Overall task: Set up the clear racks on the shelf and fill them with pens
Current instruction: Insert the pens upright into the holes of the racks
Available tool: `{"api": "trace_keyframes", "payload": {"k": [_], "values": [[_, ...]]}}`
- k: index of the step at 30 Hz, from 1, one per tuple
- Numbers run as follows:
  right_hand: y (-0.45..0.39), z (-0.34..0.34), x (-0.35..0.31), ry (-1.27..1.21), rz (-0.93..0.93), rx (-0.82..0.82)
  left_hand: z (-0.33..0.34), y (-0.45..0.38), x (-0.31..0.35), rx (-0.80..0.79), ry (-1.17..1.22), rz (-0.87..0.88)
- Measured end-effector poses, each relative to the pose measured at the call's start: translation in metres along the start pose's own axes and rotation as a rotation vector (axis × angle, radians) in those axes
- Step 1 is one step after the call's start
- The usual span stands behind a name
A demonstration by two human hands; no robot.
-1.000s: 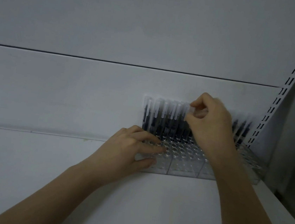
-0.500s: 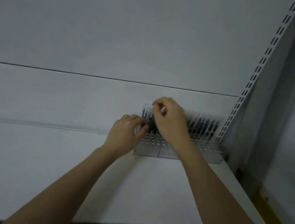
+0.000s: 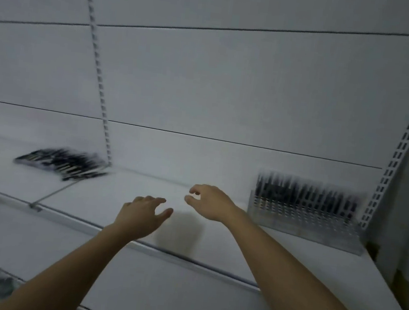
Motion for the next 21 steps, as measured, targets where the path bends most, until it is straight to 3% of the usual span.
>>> {"api": "trace_keyframes", "payload": {"k": [10, 15, 21], "values": [[-0.045, 0.086, -0.163, 0.091, -0.157, -0.076, -0.062, 0.061, -0.175, 0.053, -0.011, -0.131], [-0.09, 0.14, -0.223, 0.056, -0.091, -0.087, -0.064, 0.076, -0.266, 0.091, 0.038, -0.099], [-0.126, 0.201, -0.244, 0.043, 0.028, -0.045, -0.049, 0.07, -0.332, 0.171, 0.109, -0.018]]}}
Point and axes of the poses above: each hand's wrist, its own y-axis away from the middle knuckle, its own z-axis out of the palm, x = y × z, the point moved 3 cm from there along -y, towards the middle knuckle, and after that the axes turned 8 degrees about z, right-handed, at the moved point
